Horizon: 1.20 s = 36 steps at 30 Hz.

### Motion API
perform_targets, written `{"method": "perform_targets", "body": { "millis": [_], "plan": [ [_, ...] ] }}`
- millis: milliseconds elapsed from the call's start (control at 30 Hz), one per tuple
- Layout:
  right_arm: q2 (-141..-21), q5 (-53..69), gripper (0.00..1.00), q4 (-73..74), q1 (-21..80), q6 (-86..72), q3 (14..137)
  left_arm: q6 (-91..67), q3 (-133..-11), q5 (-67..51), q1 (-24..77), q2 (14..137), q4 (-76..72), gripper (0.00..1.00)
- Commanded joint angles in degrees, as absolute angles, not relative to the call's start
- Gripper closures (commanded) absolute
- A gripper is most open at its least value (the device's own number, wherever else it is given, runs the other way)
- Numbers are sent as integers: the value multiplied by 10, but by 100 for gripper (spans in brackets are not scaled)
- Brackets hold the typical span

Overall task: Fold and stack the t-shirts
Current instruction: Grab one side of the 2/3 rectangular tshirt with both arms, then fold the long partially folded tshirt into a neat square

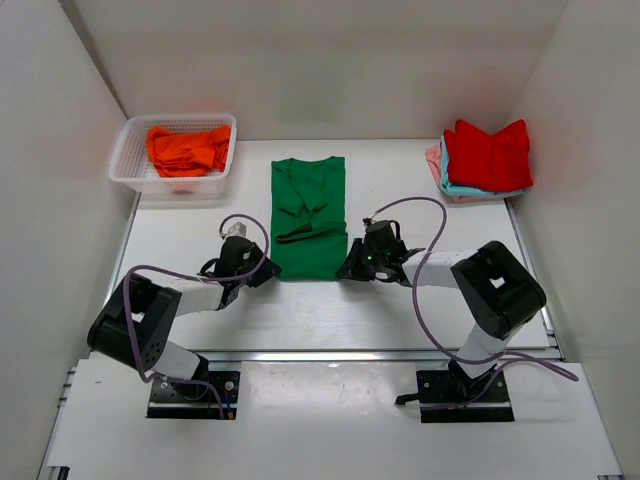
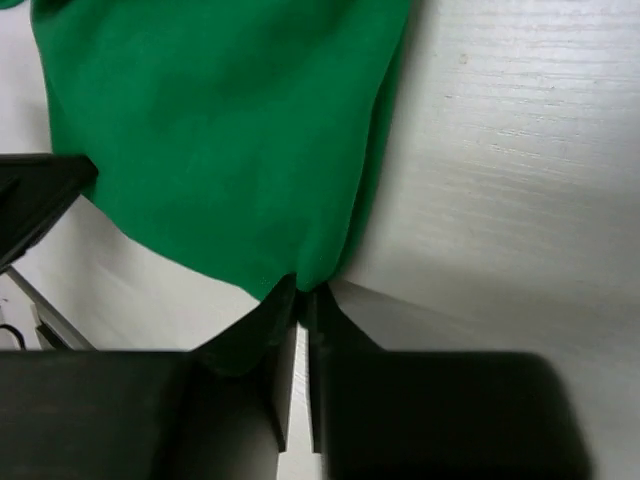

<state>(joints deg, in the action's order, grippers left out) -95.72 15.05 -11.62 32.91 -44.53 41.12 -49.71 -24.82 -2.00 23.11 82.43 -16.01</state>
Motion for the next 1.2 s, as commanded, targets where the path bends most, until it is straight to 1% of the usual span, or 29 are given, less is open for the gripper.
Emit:
{"method": "perform_targets", "body": {
  "millis": [0, 33, 67, 133, 200, 300, 433, 600, 800, 867, 967, 1033, 1100, 1167],
  "plan": [
    [-981, 163, 100, -91, 328, -434, 440, -514, -258, -38, 228, 845, -191, 72],
    [-971, 150, 100, -57, 328, -418, 456, -517, -265, -57, 225, 835, -182, 92],
    [-950, 140, 100, -41, 337, -404, 475, -514, -272, -61, 223, 809, -167, 100],
    [-917, 99, 100, 13, 343, -381, 494, -504, -281, -27, 231, 750, -126, 100],
    [-877, 99, 100, 32, 340, -373, 518, -492, -303, -2, 236, 698, -77, 100],
    [-860, 123, 100, 49, 317, -372, 521, -483, -302, -24, 211, 650, -45, 100],
    [-849, 133, 100, 69, 323, -359, 514, -483, -269, -48, 212, 600, -24, 100],
    [-794, 141, 100, 76, 357, -376, 438, -500, -202, -74, 240, 519, 17, 100],
    [-694, 145, 100, 119, 402, -396, 364, -516, -117, -64, 254, 355, 138, 100],
    [-680, 155, 100, 130, 411, -406, 345, -517, -98, -58, 249, 296, 168, 100],
    [-675, 172, 100, 136, 412, -403, 342, -524, -71, -94, 225, 271, 170, 100],
    [-688, 186, 100, 143, 403, -389, 359, -533, -75, -92, 234, 284, 154, 100],
    [-719, 201, 100, 149, 385, -371, 395, -530, -108, -80, 243, 317, 134, 100],
    [-744, 221, 100, 166, 354, -339, 434, -505, -147, -89, 230, 384, 116, 100]
  ]
}}
